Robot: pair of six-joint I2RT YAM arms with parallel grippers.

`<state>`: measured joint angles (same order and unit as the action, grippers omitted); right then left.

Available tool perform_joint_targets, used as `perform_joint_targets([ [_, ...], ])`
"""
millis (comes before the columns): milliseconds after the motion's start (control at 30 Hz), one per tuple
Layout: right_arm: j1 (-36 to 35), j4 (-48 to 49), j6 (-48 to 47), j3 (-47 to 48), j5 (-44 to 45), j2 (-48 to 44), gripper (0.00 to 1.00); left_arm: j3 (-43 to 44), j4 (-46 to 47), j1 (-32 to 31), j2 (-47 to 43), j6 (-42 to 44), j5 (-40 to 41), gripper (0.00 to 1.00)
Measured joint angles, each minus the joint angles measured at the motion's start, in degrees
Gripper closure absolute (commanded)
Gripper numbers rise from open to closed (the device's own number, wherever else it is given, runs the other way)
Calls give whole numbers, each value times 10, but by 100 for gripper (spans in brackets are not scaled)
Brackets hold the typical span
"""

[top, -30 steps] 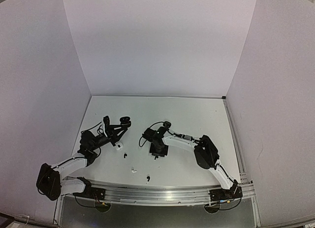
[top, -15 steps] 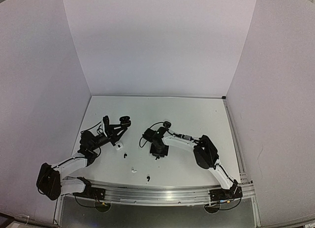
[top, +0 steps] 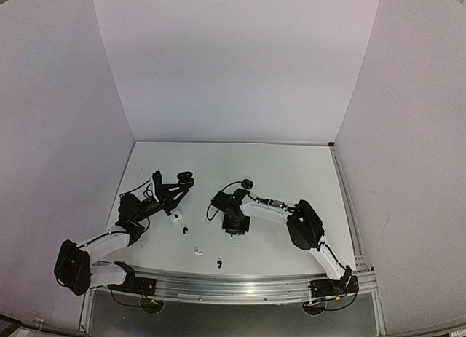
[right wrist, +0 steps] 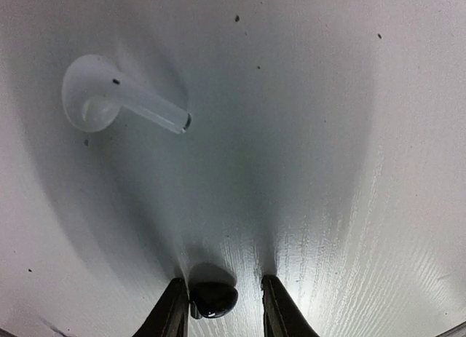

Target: Insert the wireless bluetooth earbuds into the charging case

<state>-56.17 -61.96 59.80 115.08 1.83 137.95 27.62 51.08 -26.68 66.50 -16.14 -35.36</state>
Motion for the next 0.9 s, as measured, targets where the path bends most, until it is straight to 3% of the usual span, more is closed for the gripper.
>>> perform_joint_targets([
  [900,-2,-93,-117,16,17,0,63,0,0,0,3,-3,-7,100],
])
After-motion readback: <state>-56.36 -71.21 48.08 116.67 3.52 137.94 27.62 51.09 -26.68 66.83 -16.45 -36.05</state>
